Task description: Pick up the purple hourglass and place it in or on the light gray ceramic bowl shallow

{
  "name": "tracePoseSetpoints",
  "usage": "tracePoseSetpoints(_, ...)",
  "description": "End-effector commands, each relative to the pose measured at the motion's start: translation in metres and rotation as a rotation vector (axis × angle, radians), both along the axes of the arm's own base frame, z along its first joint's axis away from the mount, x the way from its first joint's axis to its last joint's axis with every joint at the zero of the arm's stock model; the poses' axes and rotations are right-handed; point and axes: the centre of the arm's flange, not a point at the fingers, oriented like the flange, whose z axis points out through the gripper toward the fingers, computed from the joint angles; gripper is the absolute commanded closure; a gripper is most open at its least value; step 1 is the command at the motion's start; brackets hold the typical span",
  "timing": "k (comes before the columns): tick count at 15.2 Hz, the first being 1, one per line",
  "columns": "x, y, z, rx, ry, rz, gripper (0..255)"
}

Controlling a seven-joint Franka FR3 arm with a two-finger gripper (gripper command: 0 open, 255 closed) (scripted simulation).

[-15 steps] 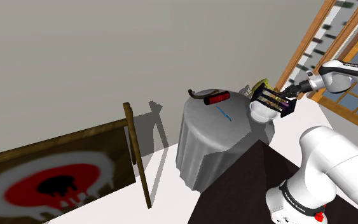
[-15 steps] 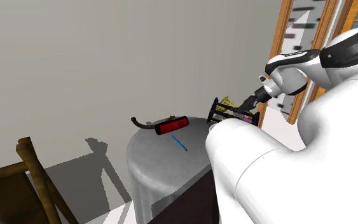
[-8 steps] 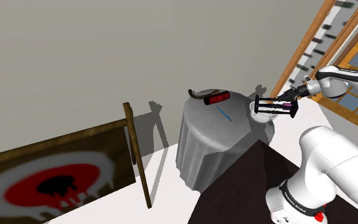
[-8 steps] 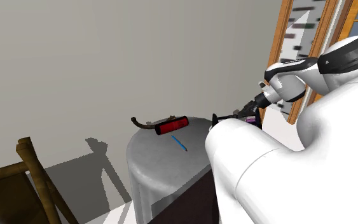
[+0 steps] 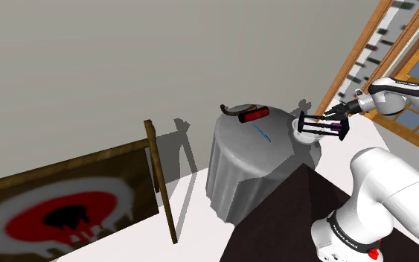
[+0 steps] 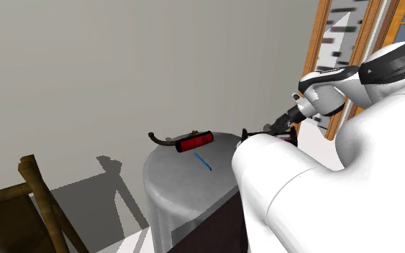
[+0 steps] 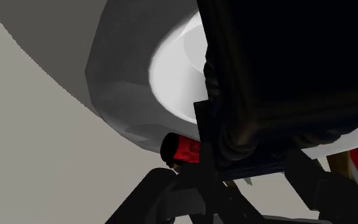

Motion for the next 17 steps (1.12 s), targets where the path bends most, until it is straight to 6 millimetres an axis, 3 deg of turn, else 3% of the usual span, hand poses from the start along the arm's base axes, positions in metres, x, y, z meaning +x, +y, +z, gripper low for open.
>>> tracePoseSetpoints(1, 0.002, 0.003, -0.001, 0.006, 0.000, 0.006, 0)
tracePoseSetpoints(5, 0.003, 0.002, -0.002, 0.006, 0.000, 0.006, 0)
tracePoseSetpoints(9, -0.028, -0.014, 0.033, 0.006, 0.000, 0.006, 0)
tracePoseSetpoints(17, -0.028, -0.014, 0.033, 0.006, 0.000, 0.006, 0)
